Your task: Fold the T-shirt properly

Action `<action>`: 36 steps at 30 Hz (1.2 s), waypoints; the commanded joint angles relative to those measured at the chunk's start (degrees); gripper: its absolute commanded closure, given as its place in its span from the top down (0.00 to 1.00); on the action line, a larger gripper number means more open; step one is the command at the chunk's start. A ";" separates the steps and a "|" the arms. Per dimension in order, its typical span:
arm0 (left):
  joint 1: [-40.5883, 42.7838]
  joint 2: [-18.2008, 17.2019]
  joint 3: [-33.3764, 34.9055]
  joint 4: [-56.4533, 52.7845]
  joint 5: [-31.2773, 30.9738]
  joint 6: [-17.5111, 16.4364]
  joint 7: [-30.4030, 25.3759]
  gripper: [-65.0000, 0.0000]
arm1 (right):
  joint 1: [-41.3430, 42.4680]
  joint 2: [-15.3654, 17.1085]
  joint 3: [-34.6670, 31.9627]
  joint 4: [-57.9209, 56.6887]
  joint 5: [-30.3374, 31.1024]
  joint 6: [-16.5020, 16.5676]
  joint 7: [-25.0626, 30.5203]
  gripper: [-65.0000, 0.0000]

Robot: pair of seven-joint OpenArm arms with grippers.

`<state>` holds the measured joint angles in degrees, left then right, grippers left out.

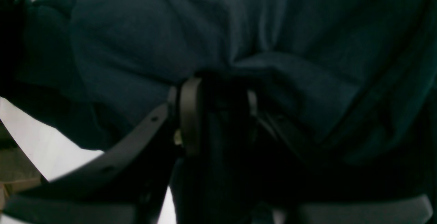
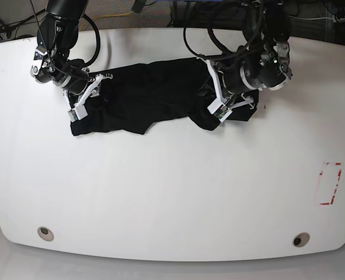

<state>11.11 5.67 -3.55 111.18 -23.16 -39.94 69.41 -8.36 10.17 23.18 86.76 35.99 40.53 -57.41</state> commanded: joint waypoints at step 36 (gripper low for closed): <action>-2.37 -8.35 -2.56 3.15 -1.24 4.65 -1.49 0.16 | 1.02 0.68 0.25 0.05 -2.71 -0.53 -1.80 0.26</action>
<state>9.37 -1.69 -5.85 113.71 -23.51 -35.38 69.17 -7.60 10.33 23.27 86.56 35.79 40.56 -57.45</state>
